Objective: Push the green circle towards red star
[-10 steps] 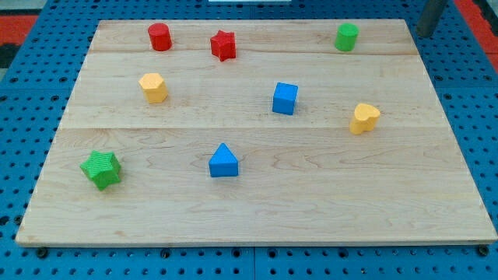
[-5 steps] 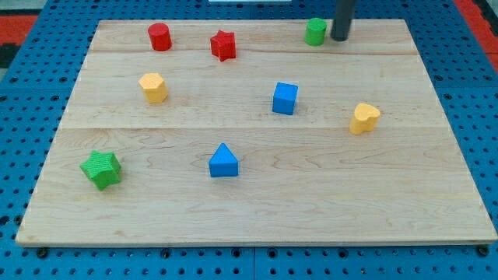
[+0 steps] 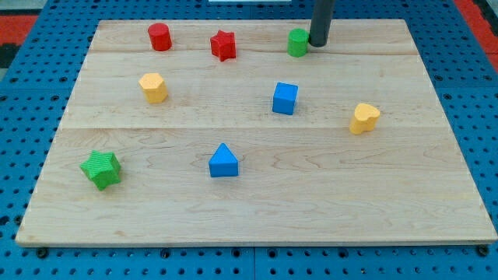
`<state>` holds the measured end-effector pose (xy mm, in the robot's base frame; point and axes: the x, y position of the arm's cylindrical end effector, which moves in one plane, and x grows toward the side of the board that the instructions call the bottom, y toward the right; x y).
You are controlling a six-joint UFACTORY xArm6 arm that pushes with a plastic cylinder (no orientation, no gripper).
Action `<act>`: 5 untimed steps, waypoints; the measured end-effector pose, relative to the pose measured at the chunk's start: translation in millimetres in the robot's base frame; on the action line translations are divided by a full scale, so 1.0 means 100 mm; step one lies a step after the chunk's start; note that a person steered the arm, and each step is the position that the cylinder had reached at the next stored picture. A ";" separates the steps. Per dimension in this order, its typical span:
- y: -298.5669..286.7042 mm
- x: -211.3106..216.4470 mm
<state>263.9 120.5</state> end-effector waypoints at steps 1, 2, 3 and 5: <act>-0.39 -0.02; -0.78 -0.08; -0.56 -0.36; -0.68 -0.61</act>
<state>202.8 53.0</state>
